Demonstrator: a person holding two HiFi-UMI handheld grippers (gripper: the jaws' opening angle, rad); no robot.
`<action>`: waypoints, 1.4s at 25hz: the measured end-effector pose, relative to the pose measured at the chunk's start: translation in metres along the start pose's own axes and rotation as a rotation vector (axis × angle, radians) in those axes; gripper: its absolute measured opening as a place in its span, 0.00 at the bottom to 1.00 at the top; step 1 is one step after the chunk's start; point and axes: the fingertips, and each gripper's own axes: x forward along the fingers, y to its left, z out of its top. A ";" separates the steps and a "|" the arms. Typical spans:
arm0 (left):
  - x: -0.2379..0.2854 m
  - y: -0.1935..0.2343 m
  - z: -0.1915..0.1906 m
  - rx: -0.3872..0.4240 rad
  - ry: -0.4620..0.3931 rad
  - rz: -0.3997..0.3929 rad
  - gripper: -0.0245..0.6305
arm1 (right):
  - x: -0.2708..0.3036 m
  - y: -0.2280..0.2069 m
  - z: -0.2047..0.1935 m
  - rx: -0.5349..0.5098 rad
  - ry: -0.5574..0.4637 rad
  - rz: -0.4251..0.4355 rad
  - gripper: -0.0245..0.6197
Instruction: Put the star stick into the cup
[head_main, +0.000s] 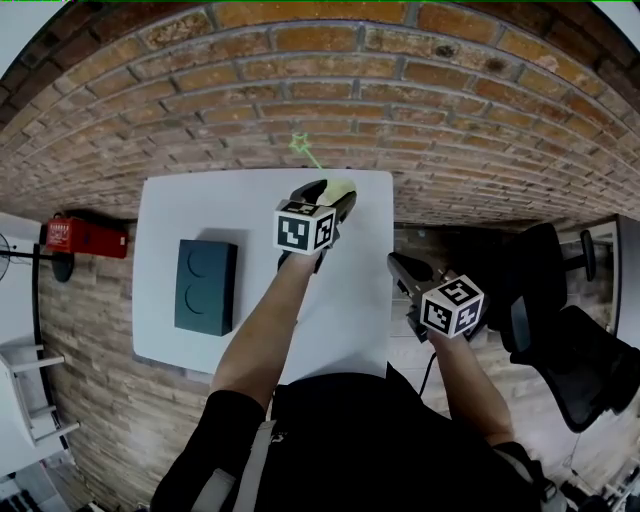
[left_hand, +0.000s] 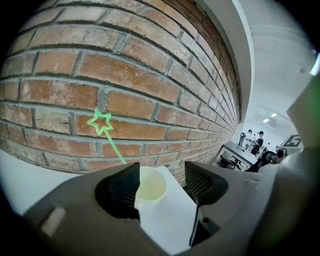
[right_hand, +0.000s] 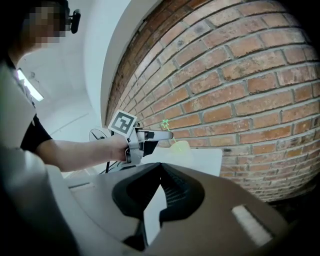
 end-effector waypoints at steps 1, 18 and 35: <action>-0.005 0.000 0.003 0.002 -0.009 0.007 0.48 | -0.001 0.002 0.000 -0.002 -0.001 -0.001 0.04; -0.148 -0.034 0.065 0.258 -0.271 -0.049 0.09 | -0.026 0.058 0.035 -0.087 -0.110 -0.072 0.04; -0.279 -0.054 0.131 0.360 -0.484 -0.042 0.05 | -0.062 0.127 0.129 -0.275 -0.309 -0.098 0.04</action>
